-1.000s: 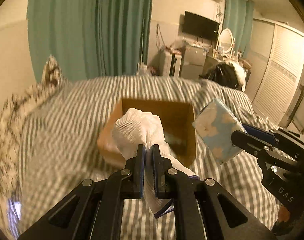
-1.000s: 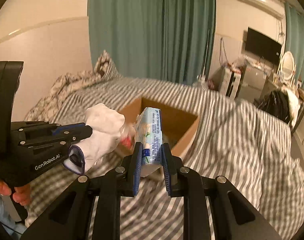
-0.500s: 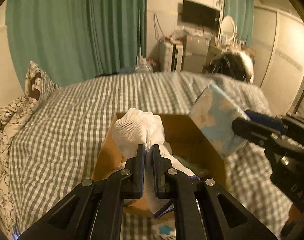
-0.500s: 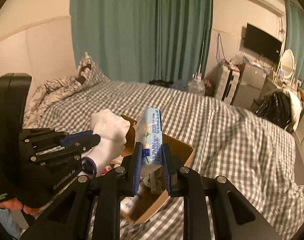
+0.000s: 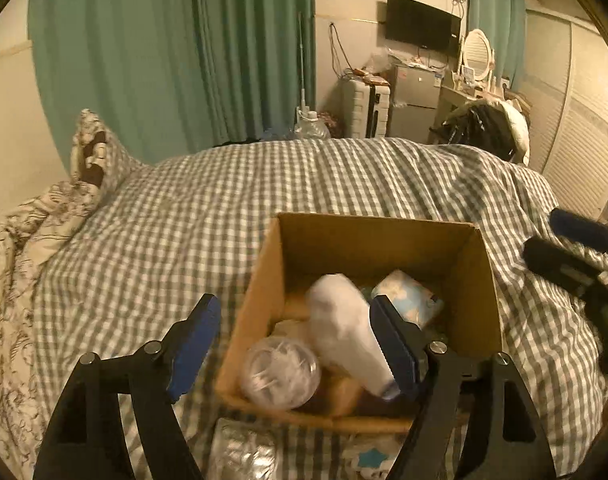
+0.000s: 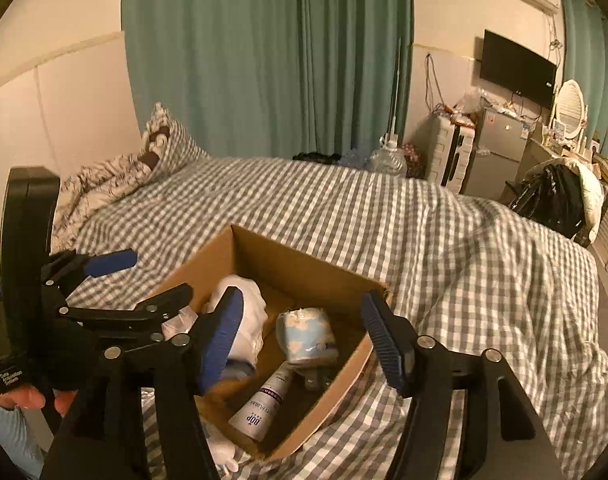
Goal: Organize objects
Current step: 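Drop the white sock and tissue pack into the box, opening both grippers, then move both tools toward the foil tray and the star plush toy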
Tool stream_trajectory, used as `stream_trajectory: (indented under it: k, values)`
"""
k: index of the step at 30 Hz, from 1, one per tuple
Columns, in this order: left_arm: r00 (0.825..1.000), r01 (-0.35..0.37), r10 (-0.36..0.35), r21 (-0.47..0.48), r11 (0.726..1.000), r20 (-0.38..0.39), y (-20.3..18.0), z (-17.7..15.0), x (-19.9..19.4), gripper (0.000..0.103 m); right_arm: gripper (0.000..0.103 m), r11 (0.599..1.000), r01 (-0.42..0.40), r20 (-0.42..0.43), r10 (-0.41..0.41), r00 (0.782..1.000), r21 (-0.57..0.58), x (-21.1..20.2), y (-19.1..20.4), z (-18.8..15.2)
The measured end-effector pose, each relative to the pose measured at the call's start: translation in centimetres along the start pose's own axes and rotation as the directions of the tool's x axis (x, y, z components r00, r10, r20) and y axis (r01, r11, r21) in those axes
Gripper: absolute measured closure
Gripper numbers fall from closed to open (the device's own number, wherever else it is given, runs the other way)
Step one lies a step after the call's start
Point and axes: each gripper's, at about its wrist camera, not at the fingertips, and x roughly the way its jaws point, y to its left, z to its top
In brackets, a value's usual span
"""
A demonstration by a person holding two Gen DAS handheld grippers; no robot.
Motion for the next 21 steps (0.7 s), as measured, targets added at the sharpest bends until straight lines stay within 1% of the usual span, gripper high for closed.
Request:
stream_trajectory:
  k: [1, 2, 4, 5, 9, 13, 15, 18, 21]
  values:
    - [1.0, -0.011, 0.011, -0.001, 1.0, 0.004, 0.2, -0.2, -0.6, 0.019, 0.035, 1.0, 0.002, 0.013, -0.002, 1.0, 0.002, -0.9, 0.1, 0.1]
    - [1.0, -0.024, 0.024, -0.001, 1.0, 0.008, 0.4, -0.4, -1.4, 0.012, 0.032, 1.0, 0.001, 0.022, -0.001, 1.0, 0.003, -1.7, 0.2, 0.1]
    - [0.998, -0.042, 0.043, -0.009, 0.999, 0.035, 0.9, -1.2, -3.1, 0.004, 0.029, 1.0, -0.001, 0.038, 0.001, 0.999, -0.002, -3.5, 0.6, -0.3]
    - [0.998, -0.045, 0.045, -0.013, 0.999, 0.047, 1.1, -1.7, -4.0, 0.003, 0.028, 1.0, -0.003, 0.044, 0.004, 0.999, -0.004, -4.3, 0.8, -0.6]
    - [0.996, -0.061, 0.063, -0.034, 0.998, 0.058, 1.8, -3.9, -6.6, 0.003, 0.025, 1.0, 0.008, 0.05, -0.008, 0.999, -0.003, -6.9, 1.4, -2.1]
    - [0.996, -0.063, 0.067, -0.056, 0.996, 0.056, 2.4, -5.9, -8.0, 0.003, 0.024, 1.0, 0.022, 0.045, -0.022, 0.999, -0.002, -8.4, 2.1, -3.2]
    - [0.995, -0.076, 0.079, -0.057, 0.995, 0.054, 2.7, -6.9, -8.5, 0.003, 0.024, 1.0, 0.025, 0.043, -0.025, 0.999, -0.004, -8.9, 2.8, -3.8]
    - [0.995, -0.089, 0.092, -0.06, 0.994, 0.049, 3.0, -8.1, -8.7, 0.003, 0.023, 1.0, 0.023, 0.028, -0.023, 0.999, -0.014, -8.9, 3.8, -4.8]
    - [0.994, -0.096, 0.099, -0.08, 0.992, 0.04, 3.6, -9.3, -8.6, 0.003, 0.023, 0.999, 0.013, -0.007, -0.013, 1.0, -0.041, -8.1, 5.1, -6.1]
